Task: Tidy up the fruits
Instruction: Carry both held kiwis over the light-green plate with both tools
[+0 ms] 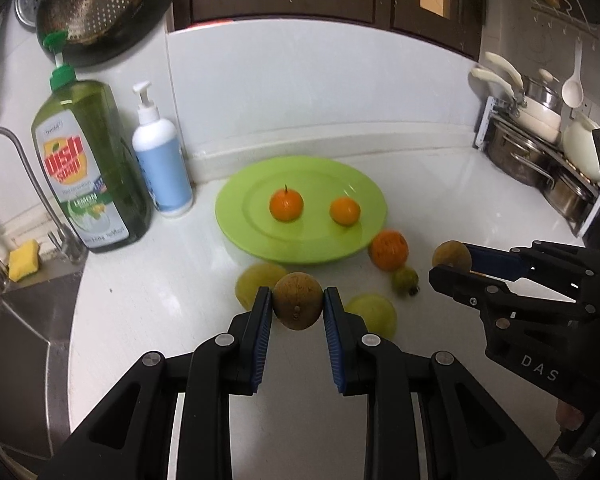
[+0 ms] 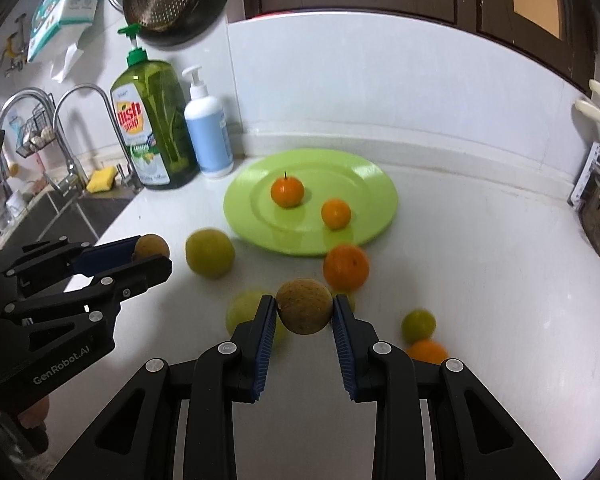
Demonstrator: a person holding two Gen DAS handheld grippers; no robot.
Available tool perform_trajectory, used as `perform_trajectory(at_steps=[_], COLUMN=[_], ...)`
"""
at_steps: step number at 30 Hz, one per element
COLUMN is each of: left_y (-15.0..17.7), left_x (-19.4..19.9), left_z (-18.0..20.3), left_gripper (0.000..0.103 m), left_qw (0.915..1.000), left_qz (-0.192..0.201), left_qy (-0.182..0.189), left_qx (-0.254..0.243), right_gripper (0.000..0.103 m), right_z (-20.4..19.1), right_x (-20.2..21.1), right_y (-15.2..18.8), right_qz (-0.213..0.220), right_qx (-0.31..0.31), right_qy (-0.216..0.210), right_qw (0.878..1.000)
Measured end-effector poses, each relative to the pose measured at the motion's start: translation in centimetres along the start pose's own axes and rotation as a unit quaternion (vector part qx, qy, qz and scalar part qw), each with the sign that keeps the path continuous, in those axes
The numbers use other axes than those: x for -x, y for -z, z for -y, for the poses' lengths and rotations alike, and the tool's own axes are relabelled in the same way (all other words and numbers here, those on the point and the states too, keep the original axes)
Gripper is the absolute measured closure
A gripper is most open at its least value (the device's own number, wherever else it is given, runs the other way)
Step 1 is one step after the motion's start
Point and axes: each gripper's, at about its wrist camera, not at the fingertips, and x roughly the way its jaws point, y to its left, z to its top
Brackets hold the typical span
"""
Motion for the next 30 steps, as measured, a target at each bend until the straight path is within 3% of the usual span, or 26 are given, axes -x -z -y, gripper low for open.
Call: perform_trajectory(at_steps=[12,30], left_y=[-3.5,-9.0], left_x=[-0.8,-5.6], left_z=[-0.4,-1.6], left_gripper=[0.077,0.077], left_qw=[0.9996,0.9995], left_qz=[0.025,0.015], left_qy=[-0.011,-0.02], left_qx=[-0.007,-0.021], right_gripper=[0.073,0.073], right_z=[0.7,2.1], right_x=[-0.6,-5.2], right_y=[-4.0,-9.3], right_qz=[0.029,0.011], right_qx=[0.005,0.016], right_qy=[-0.001,0.0], right_qw=[1.0,1.0])
